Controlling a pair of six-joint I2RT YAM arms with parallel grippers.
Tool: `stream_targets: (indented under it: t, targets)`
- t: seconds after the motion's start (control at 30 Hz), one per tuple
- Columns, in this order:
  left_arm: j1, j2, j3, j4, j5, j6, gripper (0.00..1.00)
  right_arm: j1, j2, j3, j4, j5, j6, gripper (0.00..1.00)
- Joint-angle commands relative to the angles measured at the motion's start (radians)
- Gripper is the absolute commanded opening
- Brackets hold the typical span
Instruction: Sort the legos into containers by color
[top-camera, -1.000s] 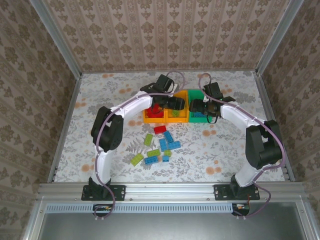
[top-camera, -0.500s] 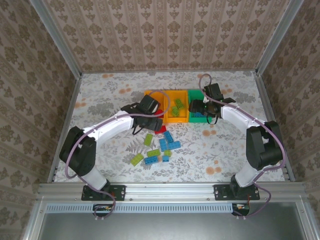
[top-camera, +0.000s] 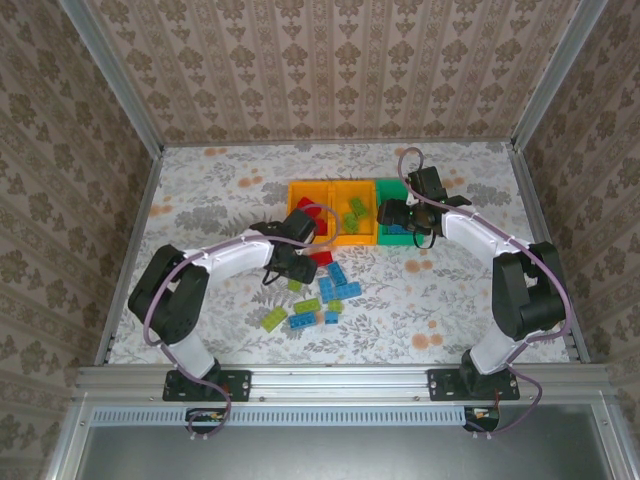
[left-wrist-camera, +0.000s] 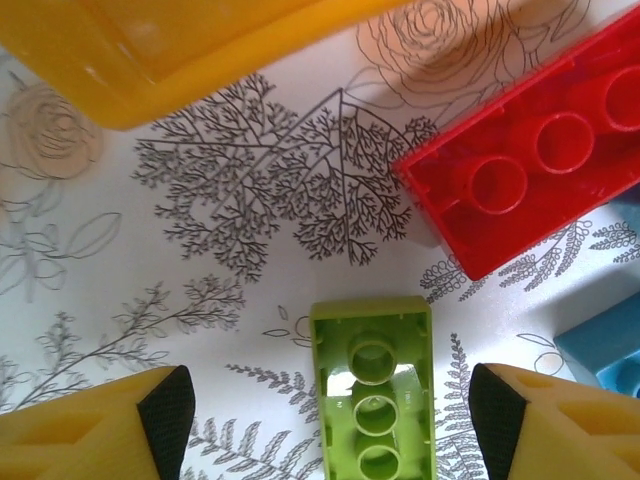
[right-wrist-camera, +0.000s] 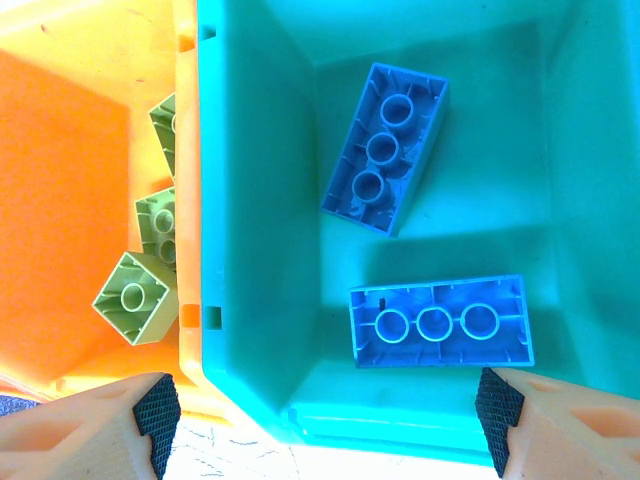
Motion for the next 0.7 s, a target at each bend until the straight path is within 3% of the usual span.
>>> stream_targets:
  t: [0.0,0.3,0.67]
  targets:
    - [0.002,0.015,-0.024,0.022,0.034,-0.015,0.75,-0.005,-0.028,-0.009,0.000,0.002,0.006,0.82]
    - [0.002,0.072,-0.001,-0.002,0.040,-0.023,0.60,-0.005,-0.029,-0.012,-0.002,0.010,0.006,0.82]
    - [0.002,0.039,0.040,-0.053,0.024,-0.033,0.32,-0.007,-0.043,-0.015,0.001,0.015,0.001,0.82]
